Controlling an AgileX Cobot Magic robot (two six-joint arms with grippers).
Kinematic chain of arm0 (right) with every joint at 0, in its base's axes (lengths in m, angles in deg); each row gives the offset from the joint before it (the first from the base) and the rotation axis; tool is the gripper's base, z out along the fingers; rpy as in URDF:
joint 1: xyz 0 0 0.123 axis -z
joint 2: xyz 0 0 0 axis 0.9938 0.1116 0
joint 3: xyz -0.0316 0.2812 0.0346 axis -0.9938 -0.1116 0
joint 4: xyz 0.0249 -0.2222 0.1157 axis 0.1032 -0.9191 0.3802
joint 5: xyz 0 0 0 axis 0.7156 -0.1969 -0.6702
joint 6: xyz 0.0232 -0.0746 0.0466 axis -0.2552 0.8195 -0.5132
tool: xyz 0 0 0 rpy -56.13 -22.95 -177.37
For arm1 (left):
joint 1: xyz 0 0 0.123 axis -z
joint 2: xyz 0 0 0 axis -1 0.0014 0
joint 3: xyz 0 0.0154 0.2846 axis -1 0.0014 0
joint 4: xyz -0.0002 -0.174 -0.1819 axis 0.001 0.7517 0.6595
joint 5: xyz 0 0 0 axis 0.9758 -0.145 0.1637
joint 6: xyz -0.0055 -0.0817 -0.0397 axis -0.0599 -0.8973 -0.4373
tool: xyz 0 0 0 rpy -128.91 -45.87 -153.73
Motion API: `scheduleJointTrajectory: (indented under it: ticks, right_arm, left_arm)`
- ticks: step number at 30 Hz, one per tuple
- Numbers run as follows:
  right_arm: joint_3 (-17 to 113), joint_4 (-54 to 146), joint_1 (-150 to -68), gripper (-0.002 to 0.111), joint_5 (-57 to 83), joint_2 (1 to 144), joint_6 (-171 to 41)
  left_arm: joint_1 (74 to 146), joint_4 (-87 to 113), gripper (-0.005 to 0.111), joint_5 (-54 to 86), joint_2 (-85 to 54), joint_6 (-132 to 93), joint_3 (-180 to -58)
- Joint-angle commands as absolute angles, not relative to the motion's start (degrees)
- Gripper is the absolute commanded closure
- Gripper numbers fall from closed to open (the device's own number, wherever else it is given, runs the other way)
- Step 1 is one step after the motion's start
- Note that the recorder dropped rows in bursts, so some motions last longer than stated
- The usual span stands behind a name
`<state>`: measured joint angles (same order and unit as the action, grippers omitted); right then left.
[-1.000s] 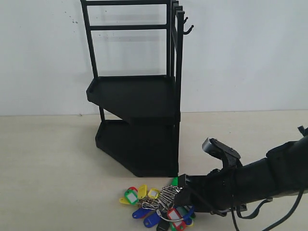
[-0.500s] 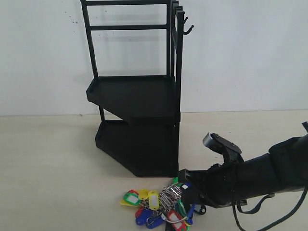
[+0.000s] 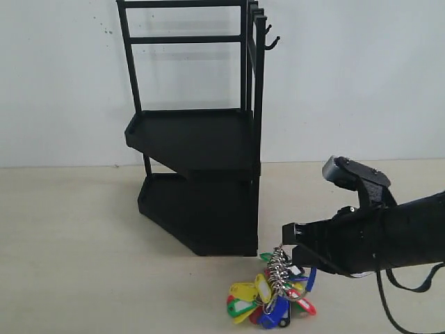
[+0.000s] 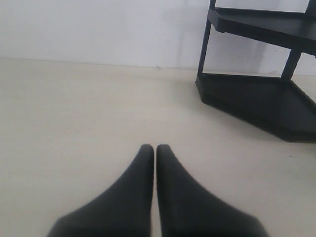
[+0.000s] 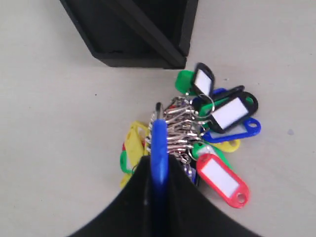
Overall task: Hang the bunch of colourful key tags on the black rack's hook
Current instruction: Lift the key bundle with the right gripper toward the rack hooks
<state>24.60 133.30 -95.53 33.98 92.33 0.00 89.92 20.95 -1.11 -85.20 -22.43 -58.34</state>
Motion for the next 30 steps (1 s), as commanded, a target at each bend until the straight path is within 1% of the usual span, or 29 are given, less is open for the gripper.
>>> scheduleJointTrajectory:
  ticks: [1, 6, 10, 12, 16, 17, 18, 19, 21, 22, 25, 26, 28, 29, 30]
  right_arm:
    - [23.45, 127.74, -95.59, 0.108, 32.42, 85.93, -2.86]
    - [23.47, 121.40, -95.59, 0.108, 26.38, 79.00, -10.01]
    - [23.47, 117.40, -95.59, 0.108, 24.45, 75.36, -13.93]
    - [23.47, 117.40, -95.59, 0.108, 26.87, 73.99, -14.43]
    - [23.47, 115.53, -95.59, 0.108, 38.50, 72.25, -11.00]
    - [23.47, 114.06, -95.59, 0.108, 38.45, 71.87, -10.77]
    - [23.47, 112.18, -95.48, 0.108, 35.74, 71.23, -12.50]
    - [23.47, 109.12, -95.40, 0.108, 31.54, 70.58, -17.61]
    - [23.06, 103.33, -94.97, 0.108, 27.63, 70.00, -30.92]
    - [23.22, 101.23, -94.97, 0.108, 28.33, 70.00, -34.63]
    - [25.92, 91.94, -95.78, 0.108, 38.05, 70.11, -24.29]
    - [26.31, 88.45, -95.25, 0.108, 38.07, 69.99, -29.37]
    - [26.36, 83.93, -92.92, 0.108, 35.42, 69.34, -47.87]
    - [26.36, 83.22, -92.65, 0.108, 35.23, 69.34, -50.71]
    - [26.77, 83.22, -93.49, 0.108, 36.03, 69.34, -46.42]
  left_arm:
    - [89.96, 20.66, 0.102, -0.66, -85.32, -22.23, -58.41]
    - [89.96, 20.66, 0.102, -0.66, -85.32, -22.23, -58.41]
    - [89.96, 20.66, 0.102, -0.66, -85.32, -22.23, -58.41]
    - [89.96, 20.66, 0.102, -0.66, -85.32, -22.23, -58.41]
    - [89.96, 20.66, 0.102, -0.66, -85.32, -22.23, -58.41]
    - [89.96, 20.66, 0.102, -0.66, -85.32, -22.23, -58.41]
    - [89.96, 20.66, 0.102, -0.66, -85.32, -22.23, -58.41]
    - [89.96, 20.66, 0.102, -0.66, -85.32, -22.23, -58.41]
    - [89.96, 20.66, 0.102, -0.66, -85.32, -22.23, -58.41]
    - [89.96, 20.66, 0.102, -0.66, -85.32, -22.23, -58.41]
    - [89.96, 20.66, 0.102, -0.66, -85.32, -22.23, -58.41]
    - [89.96, 20.66, 0.102, -0.66, -85.32, -22.23, -58.41]
    - [89.96, 20.66, 0.102, -0.66, -85.32, -22.23, -58.41]
    - [89.96, 20.66, 0.102, -0.66, -85.32, -22.23, -58.41]
    - [89.96, 20.66, 0.102, -0.66, -85.32, -22.23, -58.41]
